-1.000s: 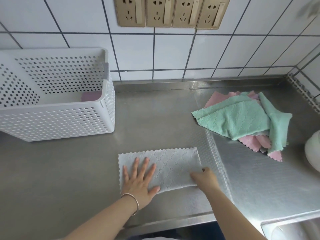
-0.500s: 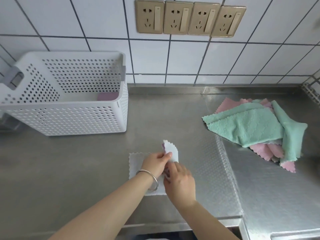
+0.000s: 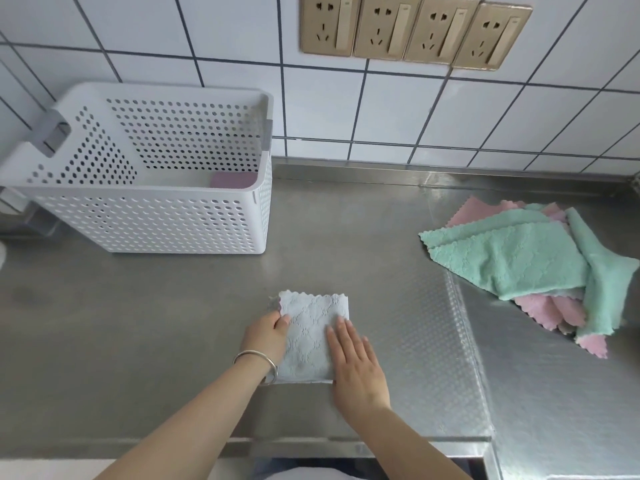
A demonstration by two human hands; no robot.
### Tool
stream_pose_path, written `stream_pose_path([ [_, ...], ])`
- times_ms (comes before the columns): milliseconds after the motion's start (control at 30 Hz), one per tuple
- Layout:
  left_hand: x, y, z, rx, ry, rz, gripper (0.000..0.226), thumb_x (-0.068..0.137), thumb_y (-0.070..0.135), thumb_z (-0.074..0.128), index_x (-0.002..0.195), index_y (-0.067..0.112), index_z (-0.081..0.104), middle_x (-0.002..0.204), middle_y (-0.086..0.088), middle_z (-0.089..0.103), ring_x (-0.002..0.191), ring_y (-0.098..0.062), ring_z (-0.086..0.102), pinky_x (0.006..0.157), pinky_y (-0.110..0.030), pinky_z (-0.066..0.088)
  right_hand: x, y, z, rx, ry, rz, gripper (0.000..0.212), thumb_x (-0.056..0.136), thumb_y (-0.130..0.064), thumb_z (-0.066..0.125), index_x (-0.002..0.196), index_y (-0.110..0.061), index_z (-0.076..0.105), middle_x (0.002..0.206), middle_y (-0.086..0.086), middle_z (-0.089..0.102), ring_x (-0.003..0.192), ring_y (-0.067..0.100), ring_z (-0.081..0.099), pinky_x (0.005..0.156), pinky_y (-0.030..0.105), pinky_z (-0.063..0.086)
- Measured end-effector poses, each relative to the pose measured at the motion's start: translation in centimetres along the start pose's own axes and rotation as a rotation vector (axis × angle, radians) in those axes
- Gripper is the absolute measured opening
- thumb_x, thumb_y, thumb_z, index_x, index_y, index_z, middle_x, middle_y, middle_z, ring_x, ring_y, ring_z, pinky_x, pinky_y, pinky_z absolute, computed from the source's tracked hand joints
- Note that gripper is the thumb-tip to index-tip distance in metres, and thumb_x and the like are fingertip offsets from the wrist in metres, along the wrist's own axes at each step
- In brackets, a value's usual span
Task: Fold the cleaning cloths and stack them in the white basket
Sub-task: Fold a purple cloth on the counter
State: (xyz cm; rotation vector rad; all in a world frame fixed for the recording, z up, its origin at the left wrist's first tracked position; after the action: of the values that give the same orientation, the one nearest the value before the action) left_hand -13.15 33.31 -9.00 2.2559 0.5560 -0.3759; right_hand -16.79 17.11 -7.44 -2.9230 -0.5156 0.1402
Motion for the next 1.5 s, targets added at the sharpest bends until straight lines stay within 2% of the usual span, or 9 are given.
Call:
stream_pose_path([
  [300,-0.1,-2.6,-1.0,0.013,0.122,-0.093,0.034,0.093,0.027,0.051,0.062,0.017,0.040,0.052,0.000,0.041,0.061,-0.024,0.040,0.056,-0.030,0.027,-0.3,-1.3,0.7,0.011,-0.016,-0.067,0.102,0.038,-0.011,0.081,0.130,-0.007,0.038,0.134,0.010,0.054,0.121,0.023,0.054,0.090,0.041,0.048],
  [500,0.1,-3.2,-1.1,0.044,0.178,-0.088,0.019,0.092,0.029,0.052,0.086,0.012,0.058,0.081,-0.010,0.065,0.075,-0.030,0.054,0.063,-0.028,0.034,-0.5,-1.4,2.3,0.002,-0.126,-0.076,0.065,0.069,-0.021,0.037,0.132,-0.007,0.040,0.141,0.009,0.044,0.129,0.022,0.039,0.087,0.042,0.053],
  [667,0.1,-3.0,-1.1,0.076,0.229,-0.071,0.022,0.089,0.027,0.057,0.105,0.013,0.059,0.101,-0.009,0.066,0.093,-0.033,0.059,0.075,-0.034,0.044,-0.1,-1.3,1.6,-0.050,-0.170,-0.098,0.070,0.072,-0.056,0.039,0.120,-0.011,0.062,0.132,0.007,0.056,0.123,0.020,0.051,0.088,0.042,0.052],
  [800,-1.8,0.5,-1.5,0.292,0.406,0.293,0.038,0.081,0.031,0.051,0.114,0.015,0.059,0.115,-0.007,0.060,0.102,-0.029,0.055,0.081,-0.039,0.048,1.7,-0.7,0.1,-0.058,-0.139,-0.093,0.060,0.081,-0.048,0.033,0.119,-0.012,0.063,0.132,0.004,0.056,0.122,0.019,0.054,0.089,0.042,0.051],
  [1000,-1.6,0.6,4.0,0.707,0.127,0.503,0.060,0.081,0.047,0.035,0.135,0.021,0.039,0.145,-0.004,0.042,0.135,-0.021,0.028,0.106,-0.042,0.020,3.4,0.8,2.2,-0.137,-0.330,-0.096,0.082,0.068,-0.056,-0.018,0.139,-0.016,-0.024,0.145,-0.003,-0.033,0.135,0.016,-0.029,0.110,0.036,-0.014],
  [1233,-0.7,-0.7,4.7,0.720,0.049,0.420,0.071,0.081,0.058,0.020,0.146,0.029,0.021,0.156,-0.003,0.015,0.142,-0.017,-0.002,0.111,-0.044,0.005,3.3,1.7,3.7,-0.158,-0.414,-0.068,0.080,0.069,-0.060,-0.019,0.135,-0.016,-0.030,0.145,-0.002,-0.037,0.136,0.016,-0.031,0.112,0.037,-0.015],
  [1300,-0.6,-0.5,4.6,0.658,-0.025,0.410,0.078,0.075,0.060,0.005,0.147,0.033,0.006,0.156,0.002,-0.012,0.142,-0.013,-0.015,0.115,-0.043,-0.004,3.6,1.6,3.3,-0.140,-0.435,-0.063,0.074,0.081,-0.061,-0.007,0.136,-0.016,-0.029,0.145,-0.003,-0.035,0.139,0.015,-0.027,0.114,0.038,-0.012],
  [1400,-1.4,0.0,0.1,0.412,0.233,0.343,0.056,0.074,0.045,0.033,0.120,0.025,0.058,0.143,-0.007,0.041,0.125,-0.031,0.045,0.101,-0.044,0.040,4.3,2.0,1.2,0.042,-0.383,0.047,0.070,0.095,-0.044,0.033,0.149,-0.018,-0.001,0.157,-0.005,-0.006,0.145,0.015,0.000,0.118,0.034,0.009],
  [1500,-2.3,-2.2,-3.1,0.294,0.445,0.074,0.018,0.073,0.029,0.064,0.089,0.020,0.064,0.112,-0.005,0.053,0.105,-0.030,0.050,0.086,-0.037,0.045,3.8,5.1,-1.0,0.329,-0.205,0.398,0.054,0.090,-0.028,0.045,0.140,-0.015,0.030,0.138,0.004,0.042,0.123,0.021,0.041,0.098,0.032,0.040],
])
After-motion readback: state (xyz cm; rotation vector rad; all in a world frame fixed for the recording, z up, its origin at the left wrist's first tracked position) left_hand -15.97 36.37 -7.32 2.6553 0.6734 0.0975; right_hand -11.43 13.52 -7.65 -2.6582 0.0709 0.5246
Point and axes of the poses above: each hand's wrist, its own x-axis towards the middle knuckle, its own z-axis out of the palm, y = z × x, the point moved 10 cm from there along x, towards the middle knuckle
